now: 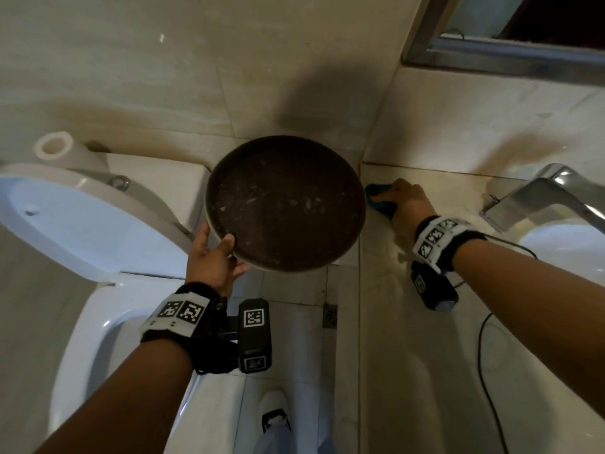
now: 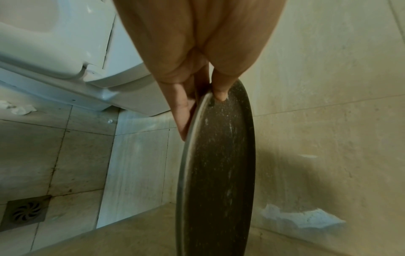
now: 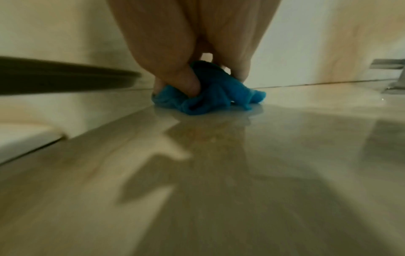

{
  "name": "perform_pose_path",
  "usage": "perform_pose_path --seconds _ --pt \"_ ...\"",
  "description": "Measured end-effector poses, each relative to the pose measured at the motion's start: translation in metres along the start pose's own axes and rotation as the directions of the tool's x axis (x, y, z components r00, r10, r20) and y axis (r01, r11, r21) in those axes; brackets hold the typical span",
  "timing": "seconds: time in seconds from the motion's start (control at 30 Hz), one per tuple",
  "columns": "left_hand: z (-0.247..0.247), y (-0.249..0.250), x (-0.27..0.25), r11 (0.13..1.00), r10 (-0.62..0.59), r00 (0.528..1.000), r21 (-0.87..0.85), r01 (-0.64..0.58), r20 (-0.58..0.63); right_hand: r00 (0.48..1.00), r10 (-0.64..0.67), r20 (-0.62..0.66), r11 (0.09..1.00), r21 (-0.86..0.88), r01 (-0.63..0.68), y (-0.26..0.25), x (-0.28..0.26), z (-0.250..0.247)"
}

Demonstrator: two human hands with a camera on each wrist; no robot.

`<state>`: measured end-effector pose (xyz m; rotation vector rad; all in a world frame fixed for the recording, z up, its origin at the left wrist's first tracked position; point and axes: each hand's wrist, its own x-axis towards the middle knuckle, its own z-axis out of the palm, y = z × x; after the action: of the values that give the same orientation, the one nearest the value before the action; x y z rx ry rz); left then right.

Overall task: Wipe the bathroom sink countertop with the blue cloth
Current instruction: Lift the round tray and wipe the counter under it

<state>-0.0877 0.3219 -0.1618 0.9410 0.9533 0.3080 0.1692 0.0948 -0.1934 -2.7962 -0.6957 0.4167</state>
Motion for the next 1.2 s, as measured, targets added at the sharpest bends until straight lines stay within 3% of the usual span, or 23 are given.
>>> perform_pose_path --seconds 0.13,0.3,0.43,0.5,0.57,0.63,0.7,0.8,0.9,0.97,1.03,1.1,1.2 --pt "0.002 0.002 -0.008 1.0 0.006 1.0 0.011 -0.006 0.017 0.936 -0.351 -0.019 0.928 0.127 0.351 -0.004 -0.072 0.011" --pt "0.005 0.003 -0.021 0.999 -0.008 1.0 0.037 0.008 0.023 0.936 -0.327 0.129 0.937 0.176 0.303 0.004 -0.141 0.02" --pt "0.008 0.001 -0.029 0.999 -0.037 0.998 0.04 0.035 0.045 0.908 -0.412 -0.076 0.898 0.132 0.419 0.036 -0.157 0.004" --pt "0.007 -0.001 -0.031 0.998 -0.037 0.998 0.049 0.034 0.052 0.978 -0.13 -0.161 0.971 0.18 0.158 0.061 -0.148 -0.014" --pt "0.006 -0.005 -0.031 0.998 -0.029 0.998 0.058 0.026 0.058 0.955 0.142 -0.262 0.984 0.14 -0.108 0.093 -0.135 -0.024" --pt "0.006 -0.008 -0.031 0.998 -0.018 0.998 0.055 0.015 0.066 0.913 0.365 -0.18 0.931 0.068 -0.359 0.111 -0.125 -0.03" --pt "0.005 -0.011 -0.032 0.999 -0.008 0.997 0.053 0.004 0.07 0.883 0.462 -0.083 0.887 0.062 -0.458 0.11 -0.121 -0.031" --pt "0.004 -0.013 -0.035 0.997 -0.005 0.997 0.072 0.0 0.072 0.933 0.361 -0.011 0.931 0.055 -0.36 0.083 -0.126 -0.02" --pt "0.006 -0.014 -0.04 0.996 -0.016 0.997 0.083 0.01 0.071 0.995 0.077 -0.061 0.991 0.118 -0.069 0.04 -0.151 0.002" --pt "0.008 -0.012 -0.041 0.996 -0.024 0.997 0.089 0.017 0.071 0.996 -0.088 -0.026 0.991 0.103 0.091 0.016 -0.171 0.015" --pt "0.01 -0.011 -0.042 0.996 -0.04 0.997 0.081 0.035 0.064 0.976 -0.197 0.096 0.978 0.095 0.188 0.006 -0.184 0.024" --pt "0.011 -0.011 -0.042 0.996 -0.051 0.997 0.081 0.046 0.062 0.964 -0.223 0.143 0.97 0.126 0.206 0.009 -0.186 0.021" --pt "0.01 -0.012 -0.042 0.996 -0.048 0.995 0.083 0.041 0.083 0.993 -0.072 -0.097 0.978 0.186 0.089 0.032 -0.171 0.004"
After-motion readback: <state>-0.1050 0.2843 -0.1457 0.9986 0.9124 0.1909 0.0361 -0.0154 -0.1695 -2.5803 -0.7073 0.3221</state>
